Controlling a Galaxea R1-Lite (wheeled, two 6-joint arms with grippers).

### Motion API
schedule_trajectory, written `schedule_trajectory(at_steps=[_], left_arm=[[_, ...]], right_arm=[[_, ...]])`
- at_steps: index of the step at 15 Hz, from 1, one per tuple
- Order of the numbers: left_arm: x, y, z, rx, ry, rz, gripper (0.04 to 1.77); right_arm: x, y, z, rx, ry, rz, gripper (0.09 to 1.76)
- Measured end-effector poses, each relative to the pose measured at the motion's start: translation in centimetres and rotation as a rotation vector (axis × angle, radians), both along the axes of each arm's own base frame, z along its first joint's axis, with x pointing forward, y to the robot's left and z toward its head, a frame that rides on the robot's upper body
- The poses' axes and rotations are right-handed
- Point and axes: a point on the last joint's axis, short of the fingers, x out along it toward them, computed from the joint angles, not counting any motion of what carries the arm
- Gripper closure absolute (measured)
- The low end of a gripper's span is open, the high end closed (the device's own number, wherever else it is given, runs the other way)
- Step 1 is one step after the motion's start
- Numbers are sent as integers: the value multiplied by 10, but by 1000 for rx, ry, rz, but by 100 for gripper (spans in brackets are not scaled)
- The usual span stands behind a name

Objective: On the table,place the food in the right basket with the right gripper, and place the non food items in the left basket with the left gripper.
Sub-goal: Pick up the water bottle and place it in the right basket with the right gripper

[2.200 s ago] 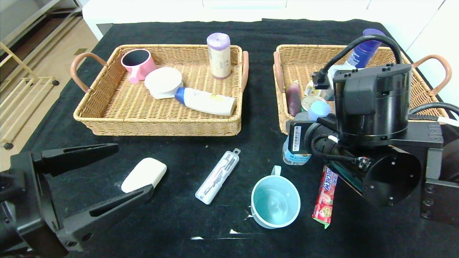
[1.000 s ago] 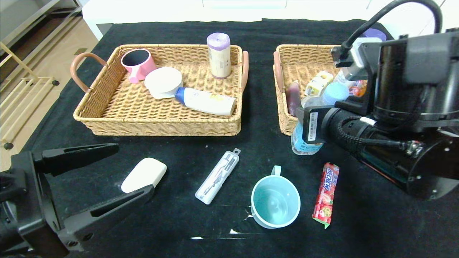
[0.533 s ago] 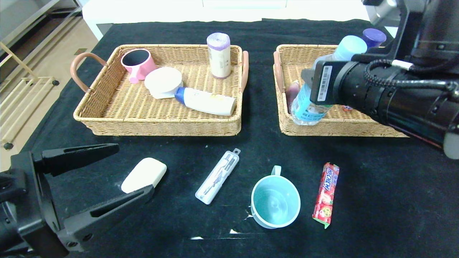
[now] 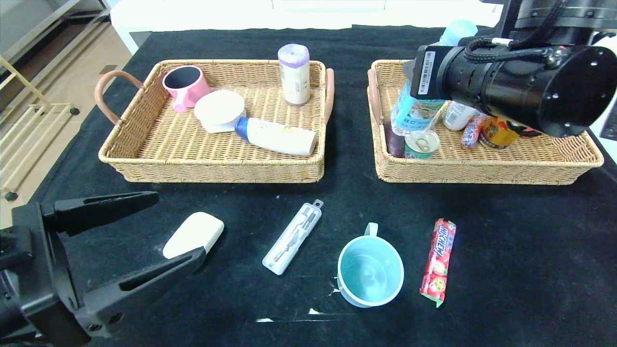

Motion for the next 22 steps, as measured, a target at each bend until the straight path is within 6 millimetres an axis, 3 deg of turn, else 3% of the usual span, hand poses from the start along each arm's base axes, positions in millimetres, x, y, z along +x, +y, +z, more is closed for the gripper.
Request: schedule_trajectory(at_steps=[5,11,16,22], left_arm=[[0,0,0,0,1,0,9],[0,0,-1,2,3,-1,9],[0,0,-1,2,4,0,9],[1,-1,-1,4,9,-3,9]], right_arm=[[37,-4,-9,-10,8,-39,77],[56,0,-27,-29,39,-55,77],[60,-2,-30,-36,49,-65,78],[60,-2,-32,-49,61,-65,44]])
